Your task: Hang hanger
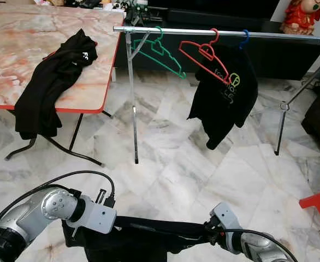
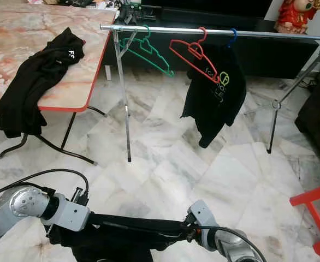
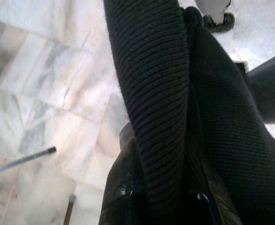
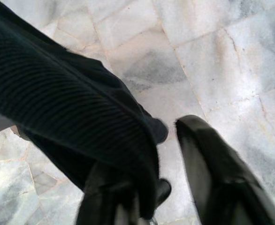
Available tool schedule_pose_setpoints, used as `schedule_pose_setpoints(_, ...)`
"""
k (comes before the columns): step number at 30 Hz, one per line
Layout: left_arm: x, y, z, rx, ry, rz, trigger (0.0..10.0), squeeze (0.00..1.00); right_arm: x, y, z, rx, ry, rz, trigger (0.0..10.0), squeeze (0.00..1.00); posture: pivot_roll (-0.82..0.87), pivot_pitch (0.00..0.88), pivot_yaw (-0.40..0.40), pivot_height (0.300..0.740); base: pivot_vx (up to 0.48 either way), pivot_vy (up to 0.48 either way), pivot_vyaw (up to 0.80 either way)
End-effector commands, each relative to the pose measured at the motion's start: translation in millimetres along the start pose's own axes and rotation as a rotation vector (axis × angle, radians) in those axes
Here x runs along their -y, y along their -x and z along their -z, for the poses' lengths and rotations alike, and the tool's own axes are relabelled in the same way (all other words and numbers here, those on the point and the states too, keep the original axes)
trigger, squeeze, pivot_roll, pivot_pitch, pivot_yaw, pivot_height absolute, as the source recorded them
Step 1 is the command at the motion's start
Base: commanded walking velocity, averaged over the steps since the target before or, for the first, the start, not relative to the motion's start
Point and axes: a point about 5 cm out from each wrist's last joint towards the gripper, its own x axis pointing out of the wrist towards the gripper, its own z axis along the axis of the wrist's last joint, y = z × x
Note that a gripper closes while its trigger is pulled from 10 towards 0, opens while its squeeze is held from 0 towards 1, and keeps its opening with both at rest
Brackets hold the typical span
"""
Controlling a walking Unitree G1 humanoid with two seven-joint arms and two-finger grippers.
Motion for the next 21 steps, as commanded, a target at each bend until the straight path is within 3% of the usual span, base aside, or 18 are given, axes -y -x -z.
schedule_pose_setpoints(1, -4.4, 5.8, 3.9, -0.050, 0.005, -0.025, 10.0, 0.00, 9.7, 7.0, 1.1, -0.013, 0.012, 0.040, 10.0, 1.00, 0.05, 0.178, -0.093, 0.740, 0.000, 0.000, 0.00)
schedule_pose_setpoints(5, -4.2, 4.8, 3.8, -0.065, 0.019, -0.029, 10.0, 0.00, 12.5, 6.1, -10.6, 0.042, -0.012, 0.058, 10.0, 1.00, 0.05, 0.179, -0.092, 0.740, 0.000, 0.000, 0.00)
schedule_pose_setpoints(6, -4.0, 4.4, 3.8, -0.067, 0.030, -0.027, 10.0, 0.00, 13.1, 5.7, -15.6, 0.060, -0.006, 0.058, 10.0, 0.90, 0.05, 0.179, -0.092, 0.740, 0.000, 0.000, 0.00)
schedule_pose_setpoints(7, -4.1, 4.2, 3.7, -0.068, 0.032, -0.026, 10.0, 0.00, 12.9, 5.3, -18.7, 0.071, -0.004, 0.052, 10.0, 0.54, 0.05, 0.180, -0.092, 0.740, 0.000, 0.000, 0.00)
schedule_pose_setpoints(8, -4.1, 3.8, 3.5, -0.067, 0.033, -0.024, 10.0, 0.00, 12.9, 4.9, -23.5, 0.087, 0.003, 0.044, 10.0, 0.00, 0.05, 0.180, -0.092, 0.740, 0.000, 0.000, 0.00)
schedule_pose_setpoints(14, -4.1, 3.1, 1.3, -0.064, 0.039, -0.014, 10.0, 0.00, 9.2, 2.6, -33.8, 0.102, 0.015, -0.022, 10.0, 0.00, 0.04, 0.180, -0.092, 0.740, 0.000, 0.000, 0.00)
schedule_pose_setpoints(15, -4.4, 2.9, 0.7, -0.064, 0.040, -0.015, 10.0, 0.00, 7.5, 2.0, -33.7, 0.097, 0.000, -0.046, 10.0, 0.96, 0.04, 0.180, -0.092, 0.740, 0.000, 0.000, 0.00)
schedule_pose_setpoints(16, -4.5, 2.8, 0.6, -0.064, 0.041, -0.015, 10.0, 0.00, 6.7, 1.7, -33.4, 0.092, -0.004, -0.058, 10.0, 1.00, 0.04, 0.180, -0.092, 0.740, 0.000, 0.000, 0.00)
schedule_pose_setpoints(21, -5.1, 0.7, -3.1, -0.053, 0.047, -0.011, 10.0, 0.00, -2.8, -0.3, -14.1, -0.030, 0.035, -0.130, 10.0, 1.00, 0.04, 0.179, -0.095, 0.740, 0.000, 0.000, 0.00)
